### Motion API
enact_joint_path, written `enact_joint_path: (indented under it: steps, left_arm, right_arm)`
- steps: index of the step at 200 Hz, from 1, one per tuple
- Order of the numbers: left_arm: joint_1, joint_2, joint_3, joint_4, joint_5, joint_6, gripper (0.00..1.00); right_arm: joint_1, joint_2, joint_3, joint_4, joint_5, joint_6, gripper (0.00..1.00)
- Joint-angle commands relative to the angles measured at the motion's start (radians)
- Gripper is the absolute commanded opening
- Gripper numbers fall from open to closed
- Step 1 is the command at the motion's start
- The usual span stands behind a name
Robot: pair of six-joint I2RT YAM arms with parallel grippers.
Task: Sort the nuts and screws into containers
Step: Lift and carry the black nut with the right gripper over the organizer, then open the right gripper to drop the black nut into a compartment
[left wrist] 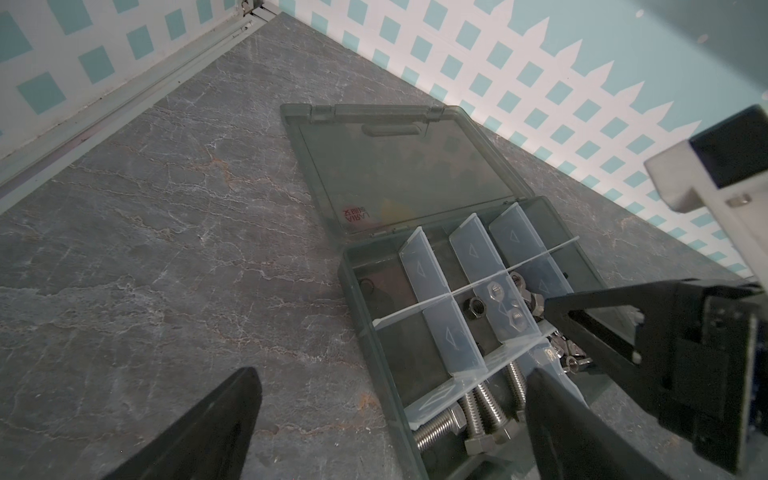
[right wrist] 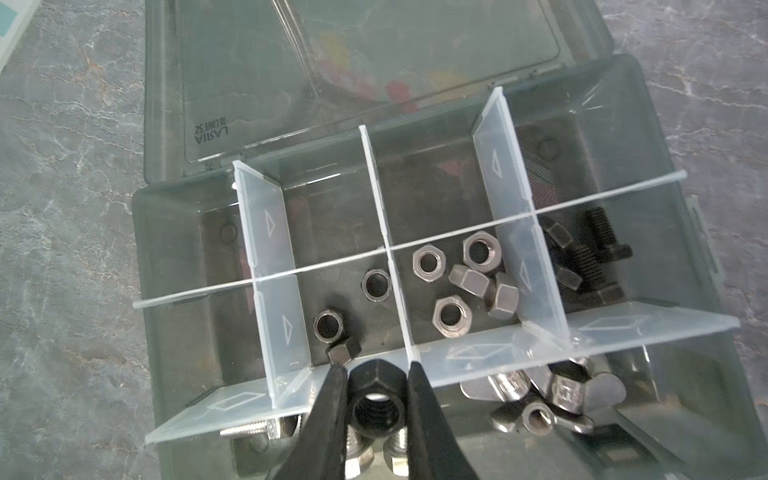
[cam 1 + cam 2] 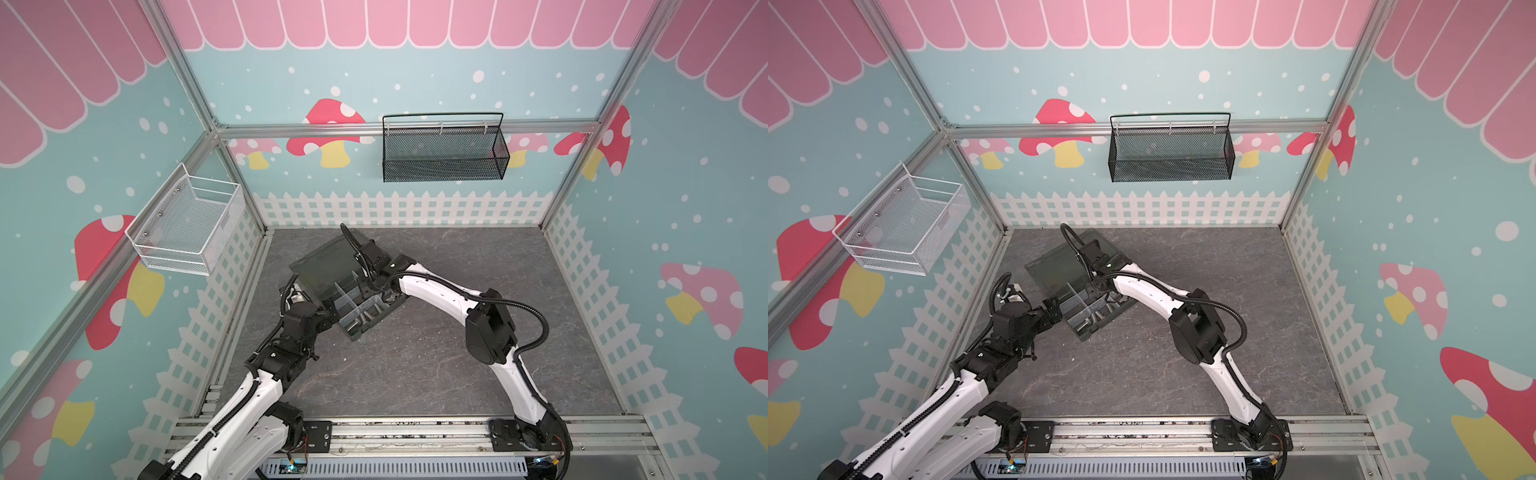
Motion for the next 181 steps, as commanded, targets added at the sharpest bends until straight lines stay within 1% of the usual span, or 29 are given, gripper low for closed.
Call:
enact_joint_path:
  steps: [1,43,70,98,147,181]
  left_arm:
    - [0.007,0.003,0.002,0.013,0.003,-0.009,1.0]
    - [0.007,0.007,0.005,0.013,0.005,-0.009,1.0]
    - [0.007,0.006,0.005,0.014,0.006,-0.009,1.0]
    - [0.007,0.006,0.005,0.012,0.008,-0.009,1.0]
    - [0.008,-0.004,0.005,0.001,0.004,-0.008,1.0]
    - [0.007,-0.007,0.004,-0.002,0.003,-0.006,1.0]
  right_arm:
    - [0.014,0.05,0.064,-0.047,0.007,-0.032,0.0]
    - [0.017,0.103,0.114,-0.054,0.006,-0.044,0.0]
    - [0.016,0.122,0.118,-0.057,0.008,-0.044,0.01]
    - [0.016,0.141,0.12,-0.06,0.009,-0.045,0.04]
    - [0.017,0.153,0.121,-0.069,0.011,-0.042,0.13]
    - [0.016,0.145,0.121,-0.077,0.02,-0.041,0.26]
